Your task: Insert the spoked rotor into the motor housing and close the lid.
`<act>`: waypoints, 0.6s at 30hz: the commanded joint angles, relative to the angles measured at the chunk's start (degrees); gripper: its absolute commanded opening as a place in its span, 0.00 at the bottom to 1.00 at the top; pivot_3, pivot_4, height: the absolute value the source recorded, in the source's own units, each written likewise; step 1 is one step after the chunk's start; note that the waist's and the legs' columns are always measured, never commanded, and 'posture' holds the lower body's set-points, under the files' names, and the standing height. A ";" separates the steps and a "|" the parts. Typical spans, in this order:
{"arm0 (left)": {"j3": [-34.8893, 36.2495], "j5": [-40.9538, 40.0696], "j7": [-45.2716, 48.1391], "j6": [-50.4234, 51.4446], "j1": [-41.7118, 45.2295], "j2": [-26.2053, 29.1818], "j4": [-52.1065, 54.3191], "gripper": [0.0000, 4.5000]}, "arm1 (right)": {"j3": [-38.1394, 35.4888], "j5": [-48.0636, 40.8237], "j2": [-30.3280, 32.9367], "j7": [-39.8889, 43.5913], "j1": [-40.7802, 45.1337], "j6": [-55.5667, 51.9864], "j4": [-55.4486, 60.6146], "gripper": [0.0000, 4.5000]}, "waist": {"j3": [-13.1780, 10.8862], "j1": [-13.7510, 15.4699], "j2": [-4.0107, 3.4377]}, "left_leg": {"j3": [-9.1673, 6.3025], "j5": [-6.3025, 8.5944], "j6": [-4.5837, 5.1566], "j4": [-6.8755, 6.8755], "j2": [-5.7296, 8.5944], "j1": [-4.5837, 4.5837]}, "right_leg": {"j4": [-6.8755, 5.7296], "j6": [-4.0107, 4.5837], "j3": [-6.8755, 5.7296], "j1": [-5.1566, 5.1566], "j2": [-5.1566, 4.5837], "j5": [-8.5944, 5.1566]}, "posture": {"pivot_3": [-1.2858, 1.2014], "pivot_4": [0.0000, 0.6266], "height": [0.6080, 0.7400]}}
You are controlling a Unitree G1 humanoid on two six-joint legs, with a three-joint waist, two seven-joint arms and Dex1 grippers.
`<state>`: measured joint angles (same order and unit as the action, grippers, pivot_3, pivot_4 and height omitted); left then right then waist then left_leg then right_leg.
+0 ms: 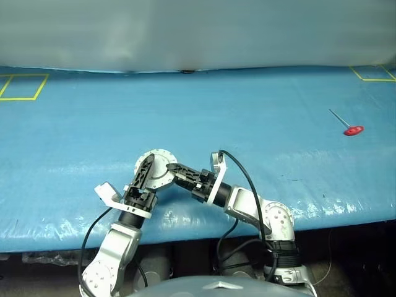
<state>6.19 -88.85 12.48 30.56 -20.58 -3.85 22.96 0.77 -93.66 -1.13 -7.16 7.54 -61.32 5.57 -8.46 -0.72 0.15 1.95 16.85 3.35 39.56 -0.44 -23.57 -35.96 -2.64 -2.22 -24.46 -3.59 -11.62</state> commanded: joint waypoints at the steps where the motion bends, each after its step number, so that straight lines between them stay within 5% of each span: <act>1: -0.94 -0.79 0.67 -0.25 0.00 -1.48 1.18 1.00 | 0.46 -3.13 -0.12 1.13 0.35 0.54 3.03 0.53 | 0.00 -0.01 0.00 | 0.00 0.00 0.00 0.02 0.00 0.00 | 0.00 0.01 0.01 0.00 0.01 0.01 | 0.52 0.24 1.00; 4: -1.11 -1.36 0.25 0.07 -0.43 -1.37 1.29 1.00 | 0.29 -3.13 0.22 1.25 0.53 0.87 2.64 0.53 | 0.00 -0.02 0.00 | 0.00 -0.01 0.01 0.06 -0.02 0.01 | 0.00 0.04 0.02 0.01 0.03 0.05 | 0.52 0.24 1.00; 11: -1.68 -2.91 0.03 1.69 -2.25 -0.58 1.61 0.53 | 0.04 -1.75 0.47 1.69 1.20 1.95 1.84 0.53 | 0.01 -0.02 0.01 | 0.01 -0.01 0.01 0.07 -0.04 0.00 | -0.01 0.02 0.03 0.01 0.05 0.06 | 0.52 0.24 1.00; 18: -1.68 -3.02 1.00 1.79 -2.62 -0.47 1.43 0.54 | 0.91 3.31 0.53 4.14 1.52 3.35 2.70 0.53 | 0.01 0.00 0.01 | 0.01 -0.01 0.01 0.08 -0.04 0.00 | -0.01 0.02 0.03 0.01 0.05 0.06 | 0.52 0.24 1.00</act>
<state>6.18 -90.13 11.71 30.92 -23.16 -3.97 22.70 2.04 -91.15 -0.13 -4.21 7.74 -59.95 5.80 -8.45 -0.72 0.16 1.96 16.84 3.36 39.65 -0.47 -23.57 -35.97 -2.62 -2.18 -24.45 -3.53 -11.55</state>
